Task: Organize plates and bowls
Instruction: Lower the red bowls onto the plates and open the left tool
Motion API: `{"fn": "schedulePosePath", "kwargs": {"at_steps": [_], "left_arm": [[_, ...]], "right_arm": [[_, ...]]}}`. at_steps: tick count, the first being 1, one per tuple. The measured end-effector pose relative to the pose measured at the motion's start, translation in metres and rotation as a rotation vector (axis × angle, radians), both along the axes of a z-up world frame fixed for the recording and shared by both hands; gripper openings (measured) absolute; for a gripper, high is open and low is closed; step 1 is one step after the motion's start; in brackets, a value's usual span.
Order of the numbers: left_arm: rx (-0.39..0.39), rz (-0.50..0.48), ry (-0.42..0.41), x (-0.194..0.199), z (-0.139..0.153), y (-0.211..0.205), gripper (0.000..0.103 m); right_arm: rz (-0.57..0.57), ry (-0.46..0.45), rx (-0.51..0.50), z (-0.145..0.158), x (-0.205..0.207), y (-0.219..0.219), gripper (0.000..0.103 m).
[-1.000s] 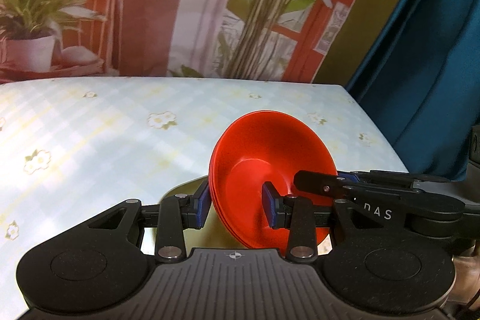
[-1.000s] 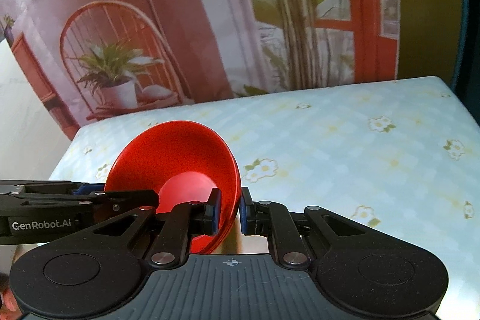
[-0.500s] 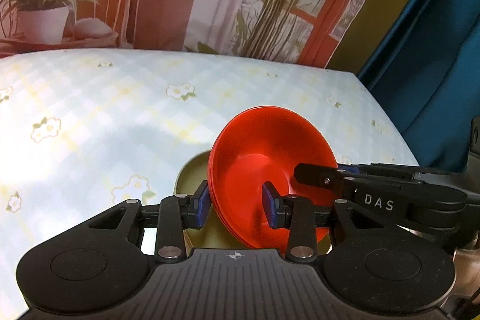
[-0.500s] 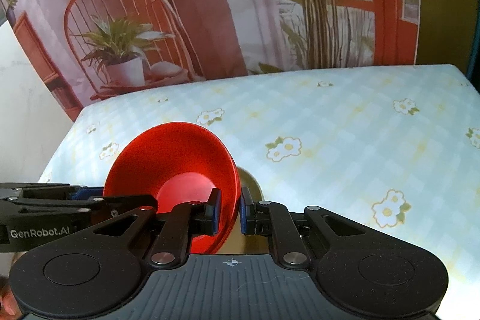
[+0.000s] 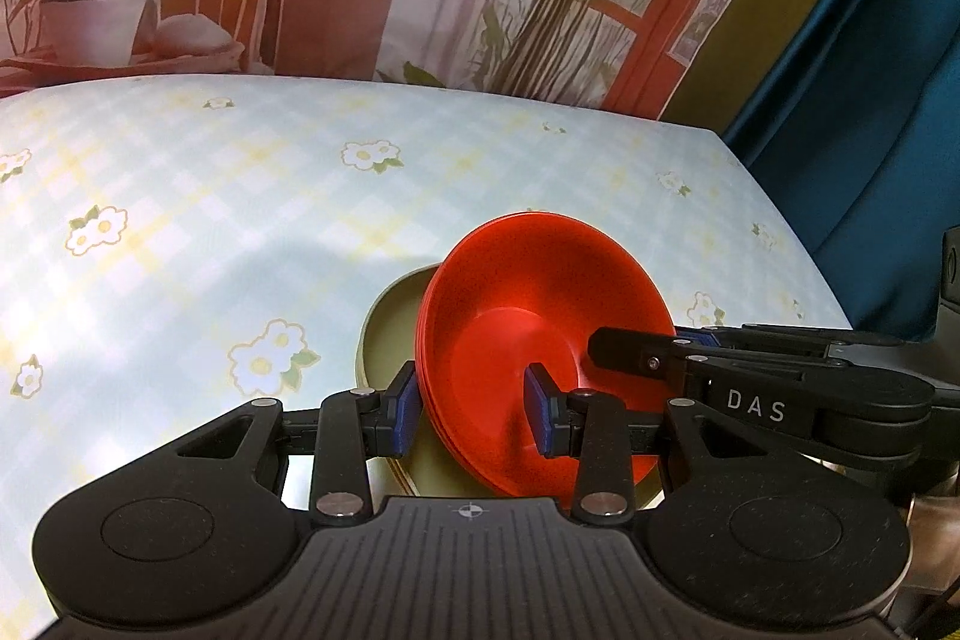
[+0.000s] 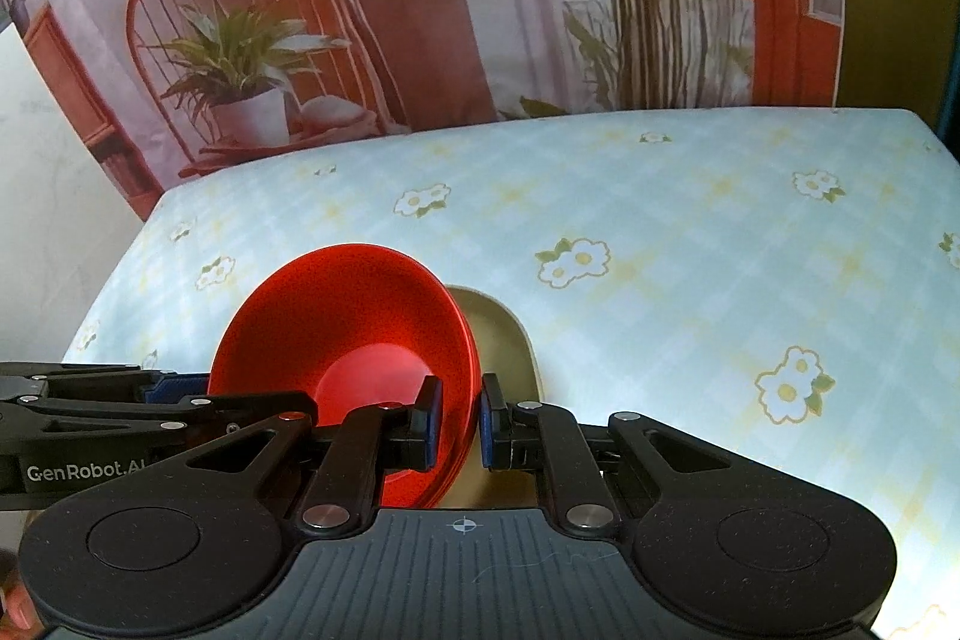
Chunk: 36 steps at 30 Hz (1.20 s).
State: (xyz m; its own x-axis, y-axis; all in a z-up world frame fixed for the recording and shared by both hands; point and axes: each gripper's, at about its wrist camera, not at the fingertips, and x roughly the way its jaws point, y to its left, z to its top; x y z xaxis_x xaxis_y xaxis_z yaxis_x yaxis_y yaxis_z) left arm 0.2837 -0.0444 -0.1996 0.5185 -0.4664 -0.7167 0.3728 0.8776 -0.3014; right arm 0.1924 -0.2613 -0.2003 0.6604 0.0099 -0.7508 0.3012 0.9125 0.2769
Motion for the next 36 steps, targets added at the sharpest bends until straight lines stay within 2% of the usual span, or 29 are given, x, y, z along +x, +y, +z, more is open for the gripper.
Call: {"fn": "schedulePosePath", "kwargs": {"at_steps": [29,36], "left_arm": [[0.015,0.004,0.005,0.0004,-0.0017,-0.0004,0.039],[0.015,0.026,-0.008,-0.0030,0.0067,0.0019,0.042]], "right_arm": [[0.008,0.024,-0.004,-0.0029,0.0047,0.0026,0.012],[0.010,0.004,-0.017,0.0046,-0.0005,0.0023,0.017]]}}
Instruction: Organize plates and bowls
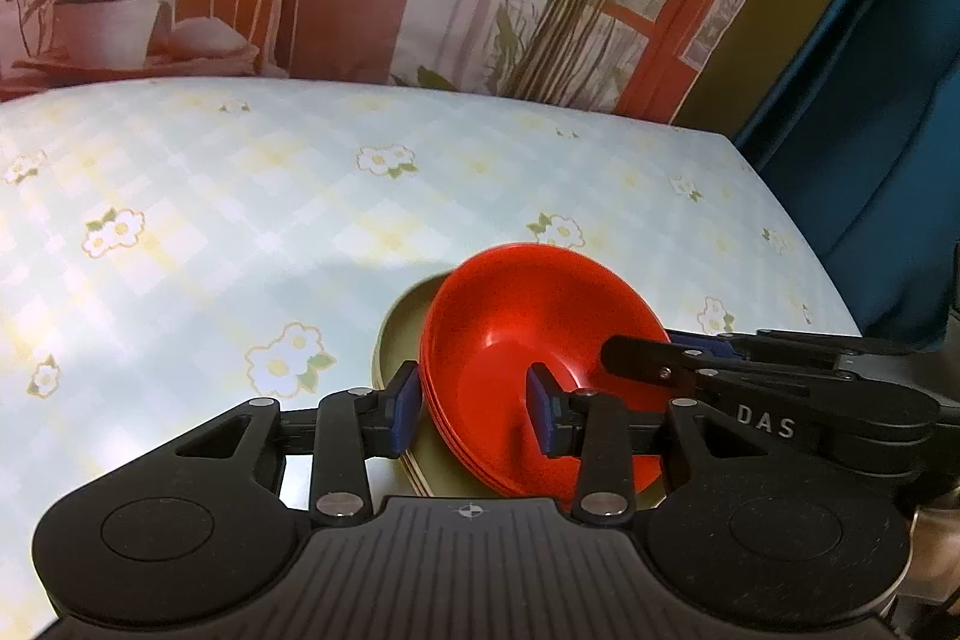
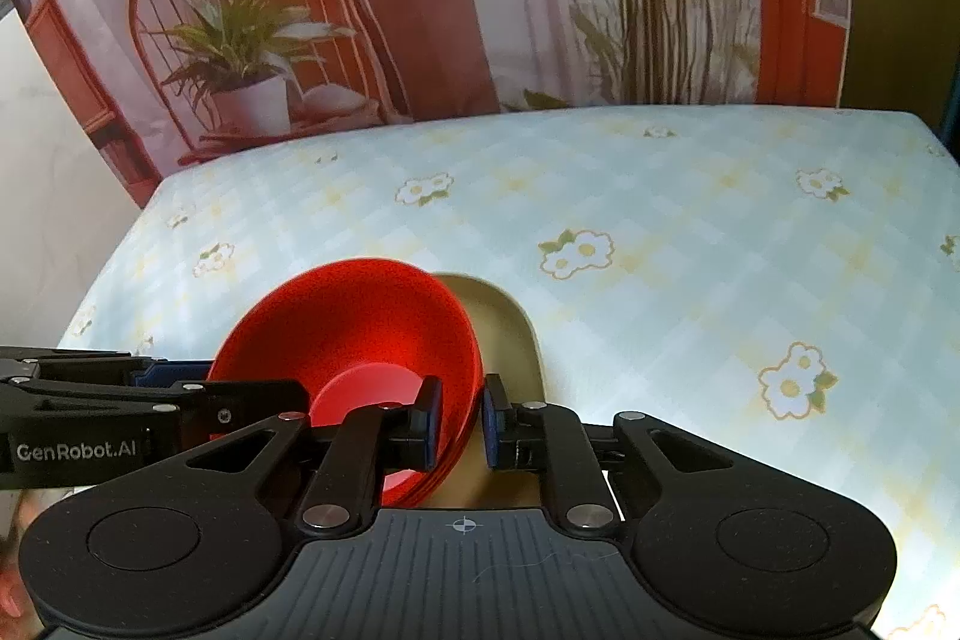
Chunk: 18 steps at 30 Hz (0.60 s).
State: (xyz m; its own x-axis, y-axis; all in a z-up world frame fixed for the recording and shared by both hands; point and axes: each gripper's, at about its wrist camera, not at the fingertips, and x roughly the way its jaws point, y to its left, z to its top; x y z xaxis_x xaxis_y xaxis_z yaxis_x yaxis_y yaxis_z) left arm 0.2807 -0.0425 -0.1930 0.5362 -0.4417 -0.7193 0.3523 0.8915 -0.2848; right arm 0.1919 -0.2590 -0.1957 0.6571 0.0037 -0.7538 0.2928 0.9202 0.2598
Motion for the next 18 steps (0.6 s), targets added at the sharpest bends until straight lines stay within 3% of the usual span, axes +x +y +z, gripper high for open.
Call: {"fn": "schedulePosePath", "kwargs": {"at_steps": [4,10,18], "left_arm": [[0.012,0.004,-0.035,-0.006,0.010,0.000,0.053],[0.025,0.019,-0.094,-0.019,0.029,0.002,0.057],[0.068,0.062,-0.212,-0.048,0.062,0.009,0.070]], "right_arm": [[0.016,-0.019,-0.013,0.009,-0.003,0.000,0.021],[0.019,-0.055,-0.051,0.027,-0.013,0.000,0.024],[0.005,-0.126,-0.128,0.059,-0.037,0.003,0.051]]}}
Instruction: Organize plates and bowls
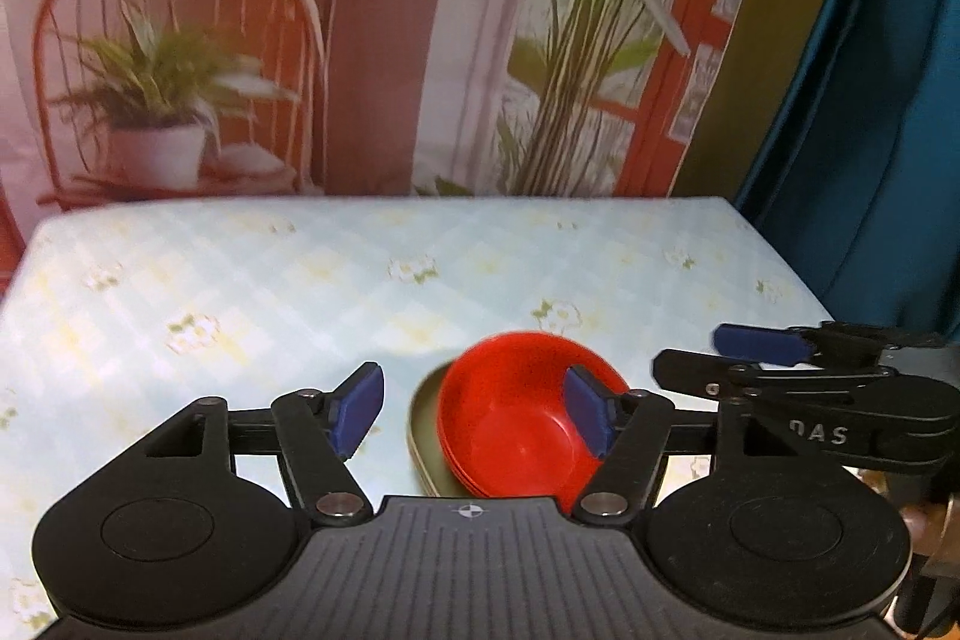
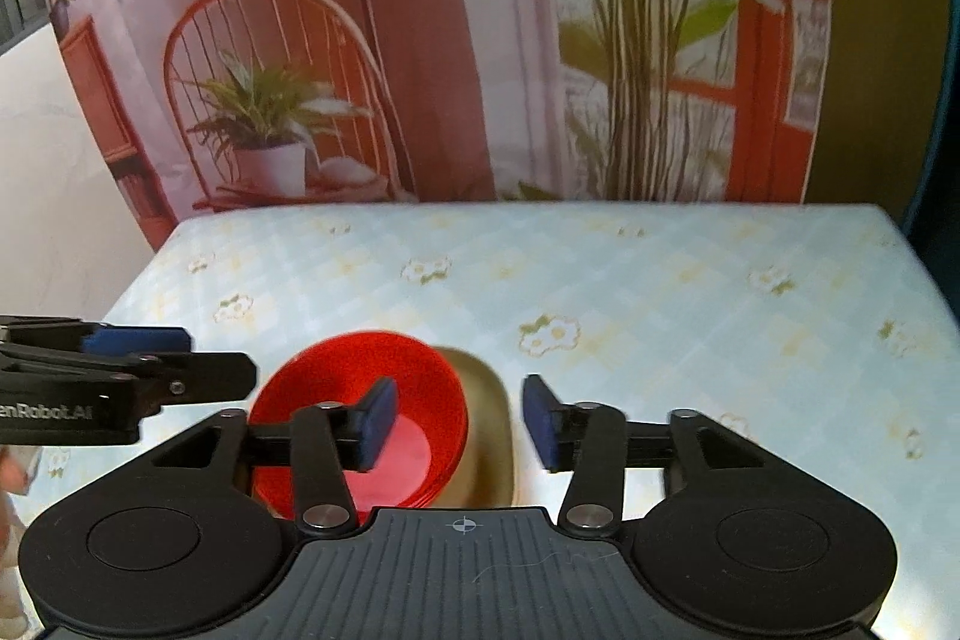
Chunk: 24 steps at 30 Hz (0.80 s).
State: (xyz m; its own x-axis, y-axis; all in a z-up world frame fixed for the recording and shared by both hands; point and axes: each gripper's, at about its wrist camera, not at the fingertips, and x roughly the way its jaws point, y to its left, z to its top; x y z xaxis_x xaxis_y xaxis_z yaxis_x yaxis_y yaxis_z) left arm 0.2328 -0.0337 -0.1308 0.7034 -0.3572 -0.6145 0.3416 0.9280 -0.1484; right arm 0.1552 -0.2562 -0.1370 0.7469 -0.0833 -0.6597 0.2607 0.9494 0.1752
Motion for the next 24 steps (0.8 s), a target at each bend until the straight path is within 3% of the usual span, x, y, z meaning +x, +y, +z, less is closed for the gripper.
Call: {"fn": "schedulePosePath", "kwargs": {"at_steps": [3,8,12,15,24], "left_arm": [[0.006,0.023,-0.048,-0.013,0.013,0.004,0.081],[0.002,0.061,-0.111,-0.034,0.032,0.012,0.089],[0.002,0.081,-0.158,-0.052,0.045,0.017,0.096],[0.009,0.097,-0.197,-0.067,0.056,0.020,0.102],[0.082,0.181,-0.295,-0.109,0.089,0.030,0.103]], "right_arm": [[-0.004,-0.029,-0.034,0.014,-0.010,0.002,0.061],[-0.016,-0.068,-0.073,0.035,-0.027,0.007,0.075],[-0.024,-0.102,-0.106,0.052,-0.041,0.013,0.095],[-0.027,-0.132,-0.130,0.065,-0.052,0.020,0.103],[-0.034,-0.207,-0.152,0.102,-0.085,0.038,0.103]]}}
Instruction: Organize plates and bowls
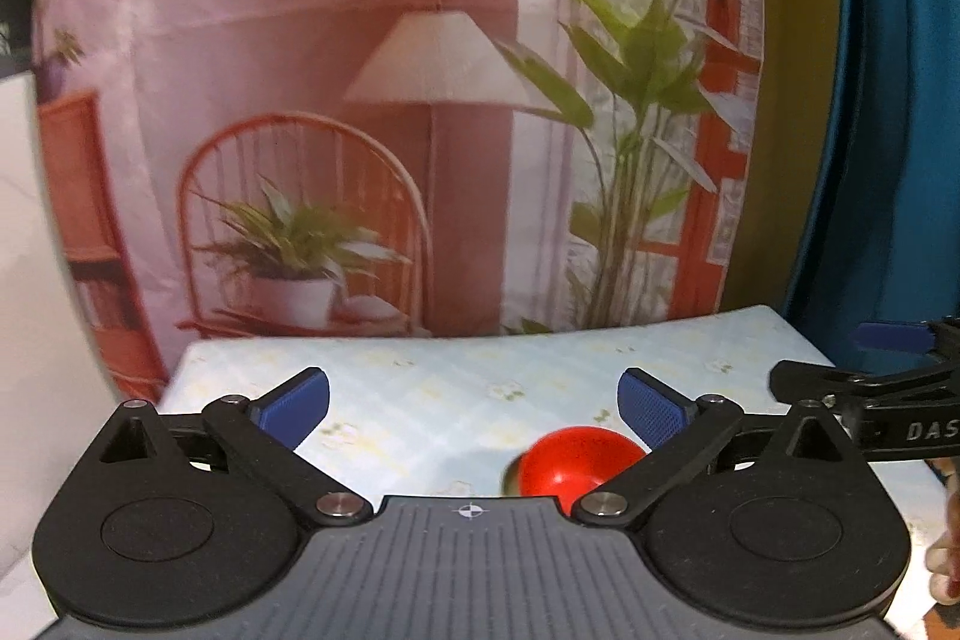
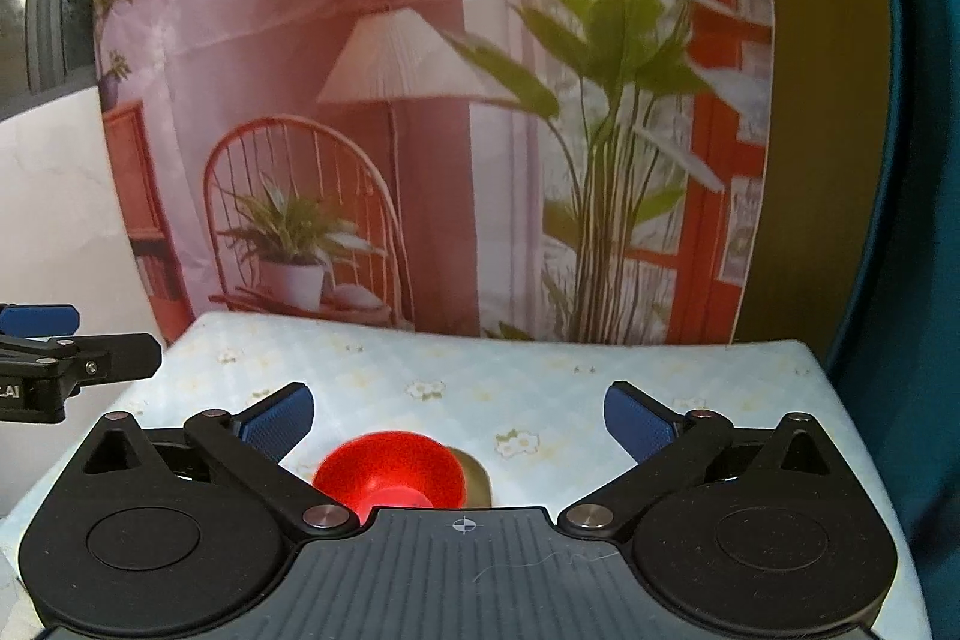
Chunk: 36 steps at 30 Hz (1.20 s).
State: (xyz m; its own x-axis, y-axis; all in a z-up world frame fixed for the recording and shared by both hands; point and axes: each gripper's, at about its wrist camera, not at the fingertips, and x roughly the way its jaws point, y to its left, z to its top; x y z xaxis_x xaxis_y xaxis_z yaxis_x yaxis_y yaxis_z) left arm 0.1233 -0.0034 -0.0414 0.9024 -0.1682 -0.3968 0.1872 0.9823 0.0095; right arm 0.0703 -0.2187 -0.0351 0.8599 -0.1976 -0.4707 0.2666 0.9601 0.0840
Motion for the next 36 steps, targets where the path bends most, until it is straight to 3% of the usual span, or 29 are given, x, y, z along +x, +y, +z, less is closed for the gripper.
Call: {"fn": "schedulePosePath", "kwargs": {"at_steps": [6,13,20,25,36], "left_arm": [[0.038,0.011,-0.091,-0.041,0.019,-0.003,0.103],[0.034,0.031,-0.098,-0.071,0.024,-0.004,0.103],[0.009,0.079,-0.094,-0.092,0.019,0.002,0.103],[0.058,0.081,-0.129,-0.103,0.015,-0.005,0.103],[0.047,0.104,-0.150,-0.110,0.020,-0.001,0.103]], "right_arm": [[0.003,-0.056,-0.013,0.023,-0.026,0.011,0.103],[-0.019,-0.095,-0.058,0.039,-0.054,0.024,0.103],[-0.045,-0.118,-0.043,0.034,-0.078,0.038,0.103],[-0.065,-0.121,-0.039,0.028,-0.089,0.041,0.103],[-0.071,-0.120,-0.038,0.024,-0.095,0.043,0.103]]}}
